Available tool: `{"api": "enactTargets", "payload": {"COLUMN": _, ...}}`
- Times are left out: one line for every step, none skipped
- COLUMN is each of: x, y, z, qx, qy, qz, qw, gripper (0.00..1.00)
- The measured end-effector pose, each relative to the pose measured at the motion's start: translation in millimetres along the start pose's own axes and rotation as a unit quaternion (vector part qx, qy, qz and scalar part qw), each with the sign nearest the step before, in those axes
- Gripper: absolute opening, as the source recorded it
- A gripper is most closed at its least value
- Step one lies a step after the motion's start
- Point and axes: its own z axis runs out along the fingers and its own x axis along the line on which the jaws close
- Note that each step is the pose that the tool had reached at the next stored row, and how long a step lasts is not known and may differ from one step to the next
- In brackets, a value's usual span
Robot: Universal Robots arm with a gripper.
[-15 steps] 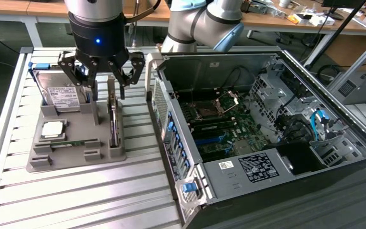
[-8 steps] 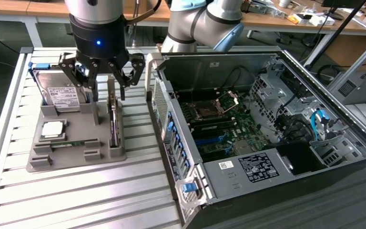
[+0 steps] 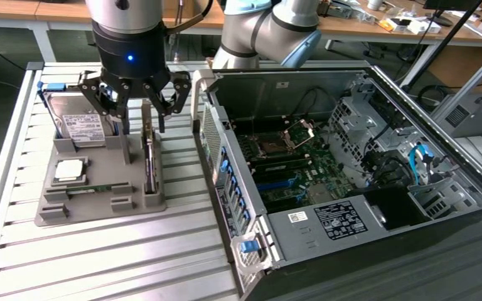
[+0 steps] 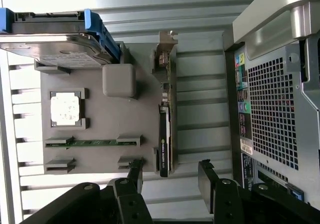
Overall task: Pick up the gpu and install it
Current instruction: 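Pick up the gpu and move the gpu toward the slot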
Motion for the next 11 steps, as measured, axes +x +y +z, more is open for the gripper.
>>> {"api": "enactTargets", "payload": {"x": 0.0, "y": 0.0, "z": 0.2, "qx": 0.0, "qy": 0.0, "qz": 0.0, "qw": 1.0, "gripper": 0.57}}
{"api": "enactTargets", "payload": {"x": 0.0, "y": 0.0, "z": 0.4, "qx": 0.0, "qy": 0.0, "qz": 0.0, "qw": 1.0, "gripper": 0.57}}
{"api": "enactTargets", "payload": {"x": 0.0, "y": 0.0, "z": 0.7, "qx": 0.0, "qy": 0.0, "qz": 0.0, "qw": 1.0, "gripper": 0.57}}
{"api": "enactTargets", "payload": {"x": 0.0, "y": 0.0, "z": 1.1, "qx": 0.0, "qy": 0.0, "qz": 0.0, "qw": 1.0, "gripper": 0.57}}
{"api": "enactTargets", "payload": {"x": 0.0, "y": -0.1, "z": 1.3, "qx": 0.0, "qy": 0.0, "qz": 0.0, "qw": 1.0, "gripper": 0.57}}
{"api": "enactTargets", "payload": {"x": 0.0, "y": -0.1, "z": 1.6, "qx": 0.0, "qy": 0.0, "qz": 0.0, "qw": 1.0, "gripper": 0.57}}
{"api": "enactTargets", "payload": {"x": 0.0, "y": -0.1, "z": 1.9, "qx": 0.0, "qy": 0.0, "qz": 0.0, "qw": 1.0, "gripper": 0.57}}
{"api": "enactTargets", "payload": {"x": 0.0, "y": -0.1, "z": 2.2, "qx": 0.0, "qy": 0.0, "qz": 0.0, "qw": 1.0, "gripper": 0.57}}
{"api": "enactTargets", "payload": {"x": 0.0, "y": -0.1, "z": 2.5, "qx": 0.0, "qy": 0.0, "qz": 0.0, "qw": 1.0, "gripper": 0.57}}
{"api": "enactTargets", "payload": {"x": 0.0, "y": -0.1, "z": 2.8, "qx": 0.0, "qy": 0.0, "qz": 0.0, "qw": 1.0, "gripper": 0.57}}
{"api": "enactTargets", "payload": {"x": 0.0, "y": -0.2, "z": 3.1, "qx": 0.0, "qy": 0.0, "qz": 0.0, "qw": 1.0, "gripper": 0.57}}
